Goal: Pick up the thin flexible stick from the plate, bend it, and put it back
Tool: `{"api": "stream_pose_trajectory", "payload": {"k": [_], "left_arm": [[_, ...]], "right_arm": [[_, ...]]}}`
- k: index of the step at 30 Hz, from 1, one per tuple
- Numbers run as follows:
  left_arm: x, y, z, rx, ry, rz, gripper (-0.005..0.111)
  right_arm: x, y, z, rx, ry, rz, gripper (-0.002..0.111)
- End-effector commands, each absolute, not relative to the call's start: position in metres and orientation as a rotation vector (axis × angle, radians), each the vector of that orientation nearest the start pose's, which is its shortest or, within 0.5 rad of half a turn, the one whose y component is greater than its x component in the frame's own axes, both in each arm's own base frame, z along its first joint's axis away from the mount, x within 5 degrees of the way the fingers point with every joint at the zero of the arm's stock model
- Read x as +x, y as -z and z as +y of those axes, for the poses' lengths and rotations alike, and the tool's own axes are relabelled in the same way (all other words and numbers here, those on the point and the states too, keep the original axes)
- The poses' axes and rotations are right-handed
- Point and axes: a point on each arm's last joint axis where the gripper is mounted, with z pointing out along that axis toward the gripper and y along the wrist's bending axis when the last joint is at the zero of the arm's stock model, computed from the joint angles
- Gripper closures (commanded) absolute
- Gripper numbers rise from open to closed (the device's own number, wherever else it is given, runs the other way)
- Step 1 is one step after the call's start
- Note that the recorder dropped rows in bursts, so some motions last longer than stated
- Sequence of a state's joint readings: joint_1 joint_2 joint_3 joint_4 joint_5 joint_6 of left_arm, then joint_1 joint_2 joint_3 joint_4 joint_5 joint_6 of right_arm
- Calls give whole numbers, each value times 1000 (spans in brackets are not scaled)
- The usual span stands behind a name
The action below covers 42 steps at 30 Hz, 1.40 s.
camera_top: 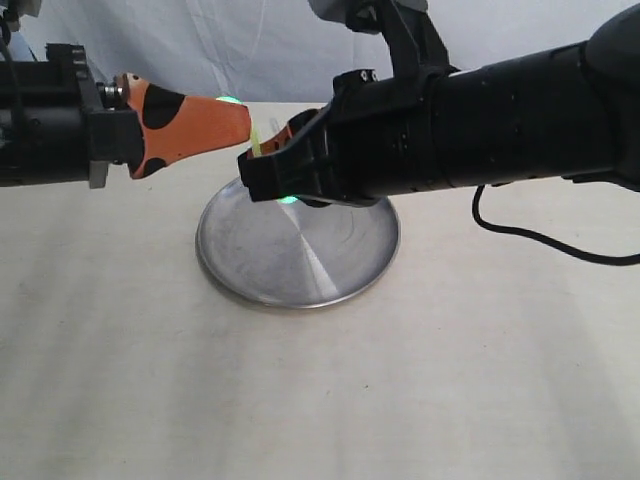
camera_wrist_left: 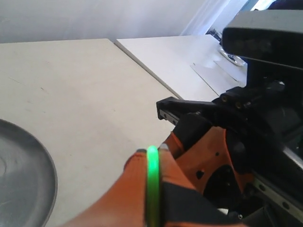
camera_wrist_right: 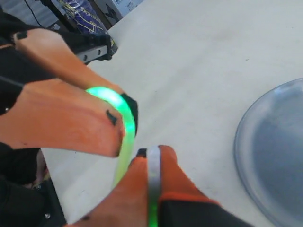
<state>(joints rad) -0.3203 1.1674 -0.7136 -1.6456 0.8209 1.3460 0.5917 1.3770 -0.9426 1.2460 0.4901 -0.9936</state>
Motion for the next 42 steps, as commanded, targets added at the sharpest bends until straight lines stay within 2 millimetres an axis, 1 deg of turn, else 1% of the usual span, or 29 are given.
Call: {"api": "stream_pose_trajectory", "payload": {"k": [1, 10, 17, 22, 25, 32, 42], "left_arm": [[211, -309, -139, 517, 1222, 1864, 107], [220, -300, -146, 536, 1285, 1891, 107], [220, -300, -146, 536, 1301, 1889, 107], [220, -300, -146, 533, 1301, 1891, 107], [220, -300, -146, 526, 1309, 1892, 107], [220, -301, -147, 517, 1318, 1889, 107], [221, -301, -146, 509, 1315, 1890, 107]], "right_arm": [[198, -301, 207, -1003, -1057, 2059, 109], [198, -292, 202, -1154, -905, 2057, 109], [199, -287, 198, -1256, -797, 2048, 109], [198, -287, 198, -1371, -752, 1966, 109], [198, -287, 198, -1410, -732, 1930, 109], [197, -286, 198, -1582, -649, 1761, 109], [197, -286, 198, -1739, -545, 1565, 109]]}}
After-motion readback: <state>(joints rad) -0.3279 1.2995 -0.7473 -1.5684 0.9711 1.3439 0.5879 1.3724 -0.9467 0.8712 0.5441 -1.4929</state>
